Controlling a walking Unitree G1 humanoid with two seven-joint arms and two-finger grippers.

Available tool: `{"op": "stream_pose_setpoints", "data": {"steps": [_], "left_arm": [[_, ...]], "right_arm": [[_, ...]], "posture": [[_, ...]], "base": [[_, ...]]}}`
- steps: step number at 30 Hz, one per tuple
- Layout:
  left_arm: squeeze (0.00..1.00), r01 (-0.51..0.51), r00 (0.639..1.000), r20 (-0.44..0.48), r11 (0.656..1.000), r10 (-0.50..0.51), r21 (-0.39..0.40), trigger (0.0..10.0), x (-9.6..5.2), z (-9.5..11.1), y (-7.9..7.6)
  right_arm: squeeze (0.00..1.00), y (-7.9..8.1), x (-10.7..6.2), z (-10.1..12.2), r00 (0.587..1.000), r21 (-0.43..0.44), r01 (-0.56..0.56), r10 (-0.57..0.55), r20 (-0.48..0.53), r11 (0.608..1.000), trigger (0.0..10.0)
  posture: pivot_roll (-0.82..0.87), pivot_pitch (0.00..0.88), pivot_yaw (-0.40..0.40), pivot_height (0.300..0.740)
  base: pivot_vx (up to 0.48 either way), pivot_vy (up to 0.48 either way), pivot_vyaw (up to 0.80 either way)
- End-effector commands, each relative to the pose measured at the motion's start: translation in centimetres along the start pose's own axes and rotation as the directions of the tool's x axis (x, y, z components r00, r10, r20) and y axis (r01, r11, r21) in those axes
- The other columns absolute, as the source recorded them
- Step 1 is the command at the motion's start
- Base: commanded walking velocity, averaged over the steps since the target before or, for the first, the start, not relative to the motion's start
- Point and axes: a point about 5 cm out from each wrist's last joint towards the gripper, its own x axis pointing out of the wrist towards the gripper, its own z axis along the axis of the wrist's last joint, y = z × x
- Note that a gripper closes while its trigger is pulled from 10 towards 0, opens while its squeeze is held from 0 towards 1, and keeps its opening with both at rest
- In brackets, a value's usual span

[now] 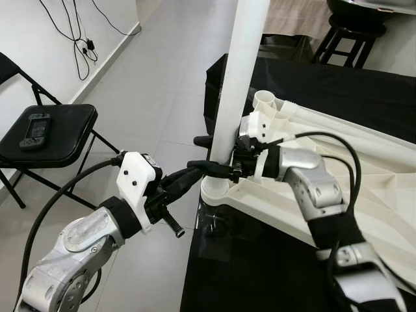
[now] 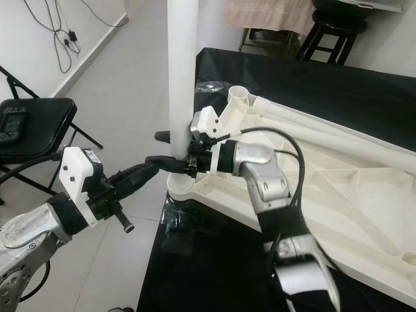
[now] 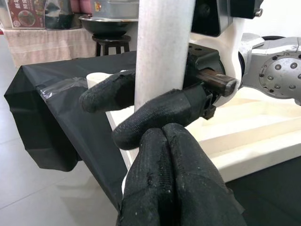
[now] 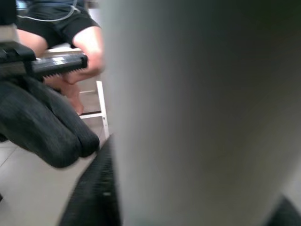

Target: Building children table

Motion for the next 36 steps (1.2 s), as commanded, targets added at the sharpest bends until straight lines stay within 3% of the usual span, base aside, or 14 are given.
{"op": "stream_pose_setpoints", "data": {"steps": [1,8,13,15,16,20,24,25,26,27,29,30,33,36], "left_arm": [[0.00,0.015,1.000,-0.001,1.000,-0.015,-0.011,10.0,0.1,-0.1,-0.5],[0.00,0.014,1.000,-0.002,1.000,-0.014,-0.013,10.0,0.2,-0.2,-0.6],[0.00,0.016,1.000,-0.002,1.000,-0.016,-0.014,10.0,0.1,-0.2,-0.6],[0.00,0.016,1.000,-0.003,1.000,-0.016,-0.014,10.0,0.0,-0.2,-0.4],[0.00,0.019,1.000,-0.005,1.000,-0.019,-0.014,10.0,0.0,-0.2,-0.4],[0.00,0.030,1.000,0.008,0.999,-0.030,-0.025,10.0,0.2,-0.1,-0.4],[0.00,0.035,0.999,0.003,0.999,-0.035,-0.018,10.0,0.5,-0.1,-0.4],[0.00,0.034,0.999,0.004,0.999,-0.034,-0.018,10.0,0.4,-0.1,-0.4],[0.00,0.034,0.999,0.004,0.999,-0.034,-0.018,10.0,0.4,-0.1,-0.4],[0.00,0.029,1.000,0.000,0.999,-0.029,-0.017,10.0,0.3,-0.2,-0.4],[0.00,0.024,1.000,-0.005,1.000,-0.024,-0.014,10.0,0.2,-0.3,-0.3],[0.00,0.023,1.000,-0.005,1.000,-0.024,-0.014,10.0,0.2,-0.3,-0.3],[0.00,0.025,1.000,-0.003,1.000,-0.025,-0.015,10.0,0.3,-0.2,-0.3],[0.00,0.030,1.000,-0.002,0.999,-0.030,-0.018,10.0,0.5,-0.3,-0.4]], "right_arm": [[0.00,0.6,0.9,0.1,0.996,-0.020,-0.084,0.084,0.007,0.996,0.0],[0.00,1.0,0.2,-0.8,0.999,-0.013,-0.031,0.031,-0.009,0.999,0.0],[0.00,1.4,0.7,-2.9,0.943,0.069,0.332,-0.328,-0.060,0.941,0.0],[0.00,2.0,-0.1,-5.0,0.612,0.085,0.789,-0.768,-0.189,0.608,0.0],[0.00,3.5,-0.6,-5.4,0.529,0.056,0.846,-0.819,-0.224,0.531,0.0],[0.00,5.0,-0.5,-5.3,0.565,0.017,0.817,-0.793,-0.225,0.577,0.0],[0.00,3.3,-0.4,-5.3,0.543,0.023,0.833,-0.809,-0.226,0.553,0.0],[0.00,3.1,-0.1,-5.1,0.539,0.021,0.835,-0.812,-0.224,0.549,3.4],[0.00,3.1,-0.1,-5.1,0.539,0.021,0.835,-0.812,-0.224,0.549,3.4],[0.00,2.9,0.3,-4.8,0.543,0.035,0.835,-0.814,-0.204,0.549,10.0],[0.00,2.8,0.8,-4.4,0.561,0.064,0.827,-0.809,-0.176,0.559,10.0],[1.00,2.7,0.9,-4.2,0.586,0.103,0.810,-0.794,-0.162,0.577,10.0],[1.00,2.5,1.0,-3.8,0.633,0.157,0.773,-0.762,-0.135,0.614,10.0],[1.00,2.1,1.1,-2.4,0.788,0.187,0.610,-0.615,-0.032,0.770,10.0]], "posture": [[0.12,0.188,-0.113,0.740],[0.11,0.189,-0.114,0.740],[0.10,0.190,-0.116,0.740],[0.09,0.194,-0.107,0.740],[0.10,0.195,-0.102,0.740],[0.08,0.183,-0.088,0.740],[0.09,0.179,-0.104,0.740],[0.09,0.180,-0.105,0.740],[0.09,0.180,-0.105,0.740],[0.10,0.179,-0.103,0.740],[0.10,0.179,-0.103,0.740],[0.10,0.178,-0.099,0.740],[0.09,0.177,-0.097,0.740],[0.09,0.175,-0.096,0.740]], "base": [[0.000,0.000,0.00],[0.000,0.000,0.00],[0.000,0.000,0.00],[0.000,0.000,0.00],[0.000,0.000,0.00],[0.000,0.000,0.00],[0.000,0.000,0.00],[0.000,0.000,0.00],[0.000,0.000,0.00],[0.000,0.000,0.00],[0.000,0.000,0.00],[0.000,0.000,0.00],[0.000,0.000,0.00],[0.000,0.000,0.00]]}}
